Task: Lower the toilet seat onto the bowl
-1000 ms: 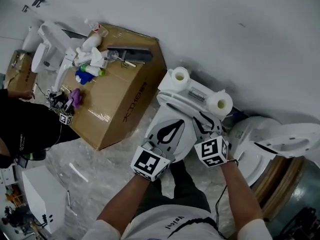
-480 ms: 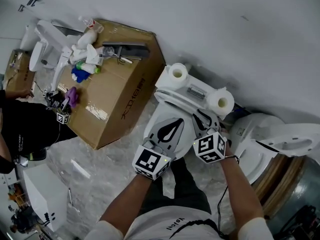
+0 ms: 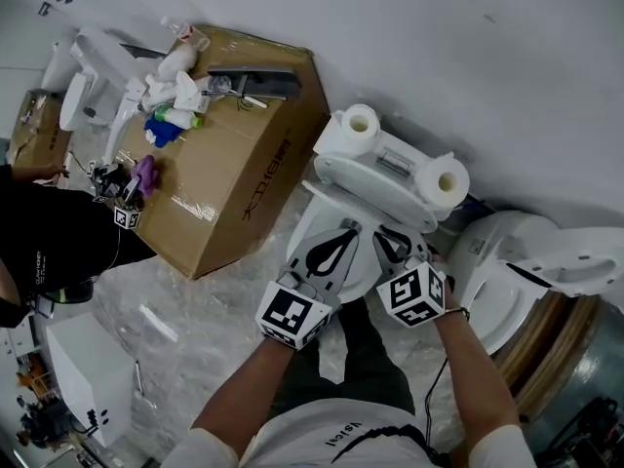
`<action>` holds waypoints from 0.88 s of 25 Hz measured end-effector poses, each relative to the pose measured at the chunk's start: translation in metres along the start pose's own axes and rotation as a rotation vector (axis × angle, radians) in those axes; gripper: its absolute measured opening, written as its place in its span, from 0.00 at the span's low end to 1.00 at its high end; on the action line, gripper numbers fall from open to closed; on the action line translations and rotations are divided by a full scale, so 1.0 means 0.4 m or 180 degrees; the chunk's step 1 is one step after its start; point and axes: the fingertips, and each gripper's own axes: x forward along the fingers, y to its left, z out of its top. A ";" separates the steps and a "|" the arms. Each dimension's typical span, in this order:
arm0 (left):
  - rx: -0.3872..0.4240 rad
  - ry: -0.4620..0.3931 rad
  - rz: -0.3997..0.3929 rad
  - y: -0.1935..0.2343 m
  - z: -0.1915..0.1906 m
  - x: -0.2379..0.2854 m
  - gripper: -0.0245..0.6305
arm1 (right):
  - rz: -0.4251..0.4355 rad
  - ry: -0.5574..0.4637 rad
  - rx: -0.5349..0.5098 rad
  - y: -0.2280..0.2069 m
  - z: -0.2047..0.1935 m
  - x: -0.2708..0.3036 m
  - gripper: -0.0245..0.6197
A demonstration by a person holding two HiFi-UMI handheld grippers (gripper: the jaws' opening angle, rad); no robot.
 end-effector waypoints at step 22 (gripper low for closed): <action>-0.0071 0.0109 -0.0214 0.042 -0.248 -0.370 0.05 | -0.0327 0.0325 -0.0318 0.520 -0.156 0.067 0.14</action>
